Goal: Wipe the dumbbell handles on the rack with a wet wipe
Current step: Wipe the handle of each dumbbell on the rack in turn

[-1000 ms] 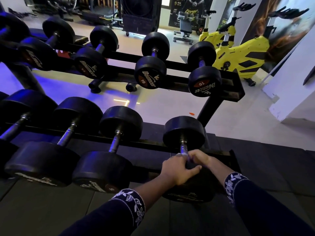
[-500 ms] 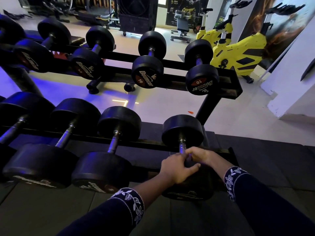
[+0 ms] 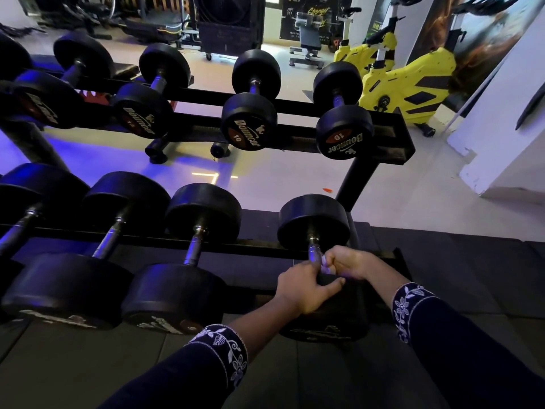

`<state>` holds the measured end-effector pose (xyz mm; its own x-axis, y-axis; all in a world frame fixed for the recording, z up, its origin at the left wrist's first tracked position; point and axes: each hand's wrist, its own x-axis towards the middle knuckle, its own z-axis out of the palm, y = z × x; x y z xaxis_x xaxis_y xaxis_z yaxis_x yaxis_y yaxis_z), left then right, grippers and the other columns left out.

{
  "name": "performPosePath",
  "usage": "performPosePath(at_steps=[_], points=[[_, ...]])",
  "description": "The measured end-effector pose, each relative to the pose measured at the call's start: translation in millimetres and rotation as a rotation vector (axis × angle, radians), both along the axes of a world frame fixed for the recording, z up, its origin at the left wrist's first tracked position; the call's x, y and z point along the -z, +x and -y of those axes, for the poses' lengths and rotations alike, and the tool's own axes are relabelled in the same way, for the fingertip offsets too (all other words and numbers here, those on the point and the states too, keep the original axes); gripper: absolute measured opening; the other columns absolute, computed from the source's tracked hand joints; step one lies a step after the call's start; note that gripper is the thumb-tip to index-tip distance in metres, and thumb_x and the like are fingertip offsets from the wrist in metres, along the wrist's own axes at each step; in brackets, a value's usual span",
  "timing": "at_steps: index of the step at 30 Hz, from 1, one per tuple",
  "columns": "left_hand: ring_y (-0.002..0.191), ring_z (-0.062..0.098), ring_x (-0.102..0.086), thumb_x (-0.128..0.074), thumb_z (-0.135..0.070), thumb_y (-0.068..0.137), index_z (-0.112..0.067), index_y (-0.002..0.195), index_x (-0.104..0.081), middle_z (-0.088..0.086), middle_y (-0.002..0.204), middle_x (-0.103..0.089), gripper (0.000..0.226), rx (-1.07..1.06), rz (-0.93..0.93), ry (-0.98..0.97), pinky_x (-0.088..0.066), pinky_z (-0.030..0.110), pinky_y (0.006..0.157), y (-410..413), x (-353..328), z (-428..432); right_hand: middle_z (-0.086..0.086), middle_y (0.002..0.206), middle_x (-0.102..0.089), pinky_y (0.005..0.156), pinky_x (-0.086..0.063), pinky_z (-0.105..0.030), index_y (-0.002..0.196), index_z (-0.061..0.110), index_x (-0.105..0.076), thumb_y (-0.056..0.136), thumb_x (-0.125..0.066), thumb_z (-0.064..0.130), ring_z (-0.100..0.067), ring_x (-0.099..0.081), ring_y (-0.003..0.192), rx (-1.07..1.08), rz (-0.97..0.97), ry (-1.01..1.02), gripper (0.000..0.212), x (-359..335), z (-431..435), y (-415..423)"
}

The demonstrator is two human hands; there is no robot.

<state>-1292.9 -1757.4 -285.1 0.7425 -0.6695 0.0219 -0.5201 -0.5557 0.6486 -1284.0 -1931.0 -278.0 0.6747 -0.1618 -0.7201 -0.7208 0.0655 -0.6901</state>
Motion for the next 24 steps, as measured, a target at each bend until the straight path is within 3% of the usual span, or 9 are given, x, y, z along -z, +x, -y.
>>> performPosePath(at_steps=[2,4,7,10,14,19,21,24], points=[[0.092,0.014,-0.060,-0.046,-0.075,0.081,-0.028,0.100,-0.061,-0.007,0.101,-0.064,0.052,-0.003,0.018,0.026,-0.041,0.030,0.069,-0.3,-1.2,0.6,-0.013,0.061,-0.058,0.051,-0.054,-0.027,0.067,0.002,-0.055,0.084,-0.025,-0.009,-0.021,-0.059,0.055,0.117,0.022,0.135,0.036,-8.0,6.0,3.0],[0.087,0.015,-0.058,-0.044,-0.077,0.081,-0.026,0.096,-0.059,-0.007,0.098,-0.063,0.055,-0.012,0.026,0.047,-0.040,0.030,0.067,-0.5,-0.6,1.1,-0.015,0.072,-0.060,0.052,-0.057,-0.032,0.077,0.000,-0.056,0.090,-0.030,-0.011,-0.024,-0.063,0.064,0.177,0.074,0.125,0.031,-13.2,7.4,9.5],[0.082,0.012,-0.055,-0.045,-0.077,0.081,-0.026,0.089,-0.056,-0.008,0.093,-0.060,0.053,-0.023,0.025,0.048,-0.040,0.030,0.065,-1.3,-1.3,-0.4,-0.011,0.071,-0.055,0.054,-0.052,-0.031,0.073,0.004,-0.055,0.087,-0.053,-0.011,-0.019,-0.061,0.057,0.067,0.097,-0.221,0.020,-10.6,-4.1,11.3],[0.090,0.014,-0.060,-0.045,-0.076,0.081,-0.029,0.097,-0.060,-0.008,0.099,-0.064,0.052,-0.002,0.021,0.023,-0.044,0.030,0.069,-0.3,-0.3,-0.9,-0.007,0.053,-0.052,0.046,-0.044,-0.023,0.054,0.008,-0.055,0.072,-0.064,-0.007,-0.016,-0.053,0.050,-0.123,0.065,-0.663,0.025,-3.8,-12.5,0.9],[0.094,0.017,-0.061,-0.047,-0.074,0.082,-0.028,0.100,-0.060,-0.005,0.101,-0.064,0.051,0.000,0.025,0.031,-0.040,0.031,0.068,-0.8,-1.9,0.9,-0.005,0.068,-0.068,0.064,-0.050,-0.027,0.061,0.012,-0.067,0.068,-0.071,0.008,-0.018,-0.066,0.070,-0.178,0.228,-0.969,0.010,-1.7,-16.8,7.4],[0.081,0.018,-0.056,-0.048,-0.073,0.082,-0.023,0.076,-0.049,-0.004,0.085,-0.057,0.051,-0.036,0.013,0.052,-0.036,0.031,0.063,-1.9,-3.6,-0.3,-0.004,0.072,-0.069,0.061,-0.039,-0.021,0.064,0.014,-0.065,0.062,-0.086,0.025,-0.015,-0.060,0.068,-0.029,0.298,-1.022,0.024,-8.5,-19.4,27.3],[0.085,0.019,-0.058,-0.047,-0.074,0.082,-0.022,0.082,-0.054,-0.003,0.091,-0.060,0.053,-0.029,0.015,0.051,-0.038,0.032,0.065,-1.5,-3.0,0.0,-0.005,0.073,-0.070,0.061,-0.041,-0.022,0.058,0.016,-0.062,0.062,-0.086,0.024,-0.017,-0.062,0.069,-0.110,0.274,-1.051,0.026,-7.3,-18.8,27.0],[0.095,0.018,-0.060,-0.044,-0.074,0.082,-0.024,0.105,-0.061,-0.003,0.105,-0.064,0.057,0.002,0.027,0.031,-0.044,0.032,0.071,-0.6,-0.3,-0.1,-0.008,0.074,-0.071,0.068,-0.053,-0.028,0.064,0.010,-0.070,0.069,-0.070,0.013,-0.022,-0.066,0.075,-0.332,0.219,-1.088,0.006,2.7,-25.9,18.3]])
